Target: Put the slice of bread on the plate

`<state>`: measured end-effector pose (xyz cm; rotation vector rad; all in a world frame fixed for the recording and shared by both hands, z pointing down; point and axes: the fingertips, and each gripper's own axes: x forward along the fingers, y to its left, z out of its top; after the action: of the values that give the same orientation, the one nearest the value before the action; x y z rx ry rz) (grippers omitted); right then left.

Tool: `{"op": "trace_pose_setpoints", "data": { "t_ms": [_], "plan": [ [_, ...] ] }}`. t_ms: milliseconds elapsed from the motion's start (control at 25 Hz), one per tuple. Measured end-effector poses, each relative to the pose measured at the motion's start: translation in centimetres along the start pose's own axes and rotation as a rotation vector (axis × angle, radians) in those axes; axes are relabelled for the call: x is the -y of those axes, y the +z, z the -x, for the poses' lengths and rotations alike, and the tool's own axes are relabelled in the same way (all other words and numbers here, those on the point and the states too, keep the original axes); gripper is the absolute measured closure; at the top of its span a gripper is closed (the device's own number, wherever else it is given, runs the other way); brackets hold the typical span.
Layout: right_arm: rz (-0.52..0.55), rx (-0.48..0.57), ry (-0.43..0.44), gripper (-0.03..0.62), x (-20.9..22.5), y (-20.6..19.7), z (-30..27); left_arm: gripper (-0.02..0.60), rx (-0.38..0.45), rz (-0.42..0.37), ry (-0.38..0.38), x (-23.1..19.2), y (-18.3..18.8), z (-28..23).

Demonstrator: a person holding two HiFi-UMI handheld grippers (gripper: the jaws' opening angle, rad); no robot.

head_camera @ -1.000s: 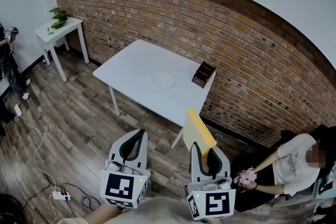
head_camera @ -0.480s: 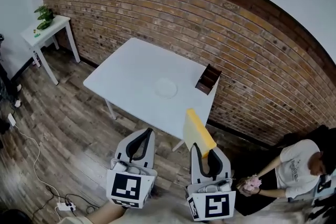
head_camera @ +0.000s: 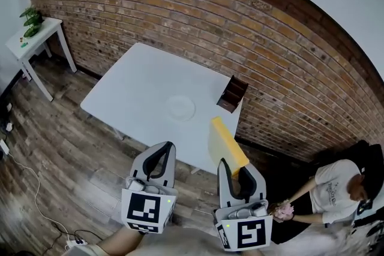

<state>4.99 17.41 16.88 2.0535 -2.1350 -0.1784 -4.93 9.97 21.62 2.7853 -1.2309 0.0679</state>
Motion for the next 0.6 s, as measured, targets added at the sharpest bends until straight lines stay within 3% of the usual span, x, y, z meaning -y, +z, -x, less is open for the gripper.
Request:
{"op": "trace_pose_setpoints", "data": {
  "t_ms": [600],
  "plan": [
    [-0.066,-0.055,-0.032,0.493,1.4,-2.4,-9.9,0.572,-0.058,-0.017,-0.061,-5.1,-0.4,-8.6]
  ]
}}
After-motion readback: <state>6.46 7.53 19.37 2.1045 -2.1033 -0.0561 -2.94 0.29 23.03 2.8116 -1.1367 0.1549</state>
